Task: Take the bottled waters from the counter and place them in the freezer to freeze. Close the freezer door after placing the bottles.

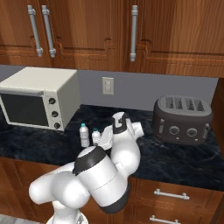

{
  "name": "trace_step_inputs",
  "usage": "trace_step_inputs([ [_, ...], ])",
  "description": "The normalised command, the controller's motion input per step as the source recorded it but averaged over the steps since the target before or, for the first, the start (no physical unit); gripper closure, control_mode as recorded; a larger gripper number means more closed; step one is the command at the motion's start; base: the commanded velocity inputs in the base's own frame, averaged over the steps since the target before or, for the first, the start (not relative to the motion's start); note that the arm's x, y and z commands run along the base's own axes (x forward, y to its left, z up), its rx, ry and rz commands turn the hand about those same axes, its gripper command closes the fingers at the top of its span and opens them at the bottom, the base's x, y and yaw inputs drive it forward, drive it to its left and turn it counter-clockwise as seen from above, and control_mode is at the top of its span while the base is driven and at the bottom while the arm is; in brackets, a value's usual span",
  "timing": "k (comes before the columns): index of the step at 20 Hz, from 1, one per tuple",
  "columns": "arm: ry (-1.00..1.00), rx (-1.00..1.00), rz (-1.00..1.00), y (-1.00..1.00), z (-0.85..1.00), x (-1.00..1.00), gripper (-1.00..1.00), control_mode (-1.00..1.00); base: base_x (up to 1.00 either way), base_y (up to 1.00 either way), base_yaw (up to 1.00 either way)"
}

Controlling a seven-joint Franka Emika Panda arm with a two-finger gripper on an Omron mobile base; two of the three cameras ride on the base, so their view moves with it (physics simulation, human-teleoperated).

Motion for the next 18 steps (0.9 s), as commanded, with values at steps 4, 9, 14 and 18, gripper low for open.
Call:
trace_step_inputs([
  [4,0.00,0.00,0.00,0.00,0.00,0.00,1.00,-1.00,0.00,0.00,0.00],
  [9,0.06,0.00,0.00,0.00,0.09,-0.02,1.00,-1.00,0.00,0.00,0.00],
  [14,0.01,0.01,-0.04,-0.12,0.75,-0.23,1.00,-1.00,0.00,0.00,0.00],
  [18,0.00,0.02,-0.22,-0.03,0.97,-0.55,1.00,-1.00,0.00,0.00,0.00],
])
